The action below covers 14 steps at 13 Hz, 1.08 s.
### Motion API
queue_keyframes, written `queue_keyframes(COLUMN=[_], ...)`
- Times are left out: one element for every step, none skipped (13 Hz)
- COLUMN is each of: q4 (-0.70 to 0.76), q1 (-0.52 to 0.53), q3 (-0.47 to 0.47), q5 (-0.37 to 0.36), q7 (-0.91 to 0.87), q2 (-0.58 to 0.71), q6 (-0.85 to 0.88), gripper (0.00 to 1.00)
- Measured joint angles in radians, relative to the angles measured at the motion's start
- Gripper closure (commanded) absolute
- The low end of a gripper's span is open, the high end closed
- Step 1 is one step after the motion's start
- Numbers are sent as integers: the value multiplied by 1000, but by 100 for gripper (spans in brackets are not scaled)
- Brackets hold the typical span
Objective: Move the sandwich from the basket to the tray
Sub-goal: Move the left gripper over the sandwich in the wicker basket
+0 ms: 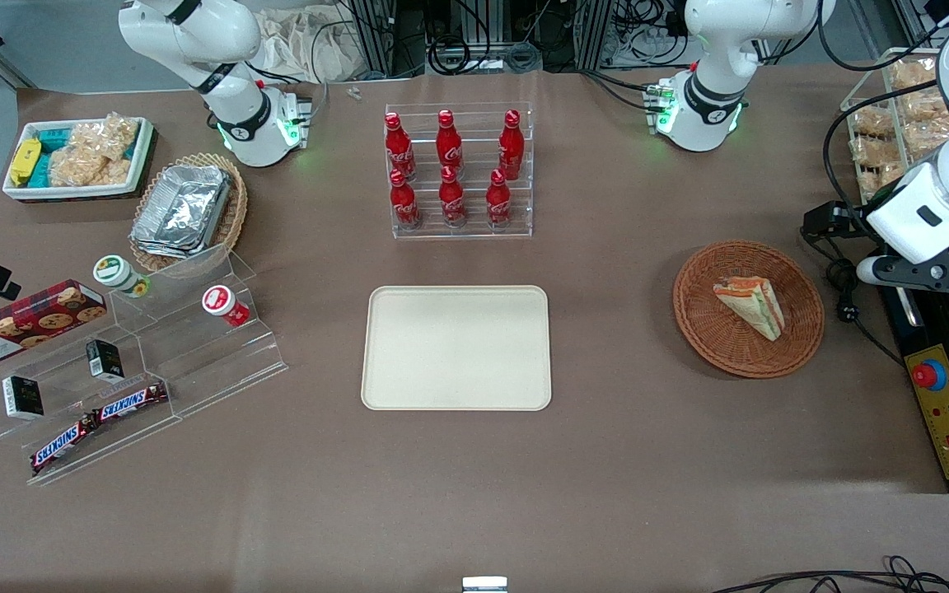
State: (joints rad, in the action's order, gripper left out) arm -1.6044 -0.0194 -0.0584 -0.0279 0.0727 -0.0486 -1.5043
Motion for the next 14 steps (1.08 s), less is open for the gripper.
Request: queue_keyframes(q4=[0,0,0,0,0,0,0,0,-3,-5,-15,-30,-50,-69], q1=[0,0,0,-1,-1,-2,-3,-3,-3,-2,-1,-1,-1,0], q3=[0,0,-1,-3,-4,-6,-8,-9,-8,-8,-8,-8,-7,-7], q5=[0,0,0,0,0,0,0,0,-1,-1,-1,-1,-1,-1], q7=[-8,-21,-29,-36,-48,-72,-108,-158,-221,-293,-370,-435,-493,-533], q2=[0,0,-1,-2,-4,-10,-17,-26,-33,-37,-39,-39,-39,-39], q6=[1,4,5,5,5,5,6,8,10,12,14,11,-2,-29], gripper=[0,0,0,0,0,0,0,0,0,0,0,0,0,0])
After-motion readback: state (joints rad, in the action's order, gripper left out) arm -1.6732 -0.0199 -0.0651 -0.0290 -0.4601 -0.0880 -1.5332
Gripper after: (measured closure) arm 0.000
